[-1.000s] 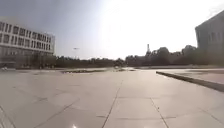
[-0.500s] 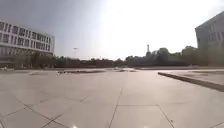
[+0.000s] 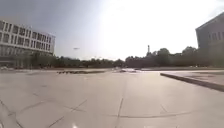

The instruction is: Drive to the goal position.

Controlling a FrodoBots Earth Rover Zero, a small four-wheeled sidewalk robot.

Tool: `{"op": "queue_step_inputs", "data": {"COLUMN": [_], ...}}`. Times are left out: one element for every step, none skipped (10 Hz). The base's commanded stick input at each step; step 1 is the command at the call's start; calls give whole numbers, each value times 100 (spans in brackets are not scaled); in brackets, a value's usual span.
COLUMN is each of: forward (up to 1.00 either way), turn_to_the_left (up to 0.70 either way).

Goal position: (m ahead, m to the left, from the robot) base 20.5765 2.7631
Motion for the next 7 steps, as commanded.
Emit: {"op": "queue_step_inputs", "data": {"forward": [70,70,70,70,70,70,70], "turn_to_the_left": [-2,-2,-2,-2,-2,-33,-37]}}
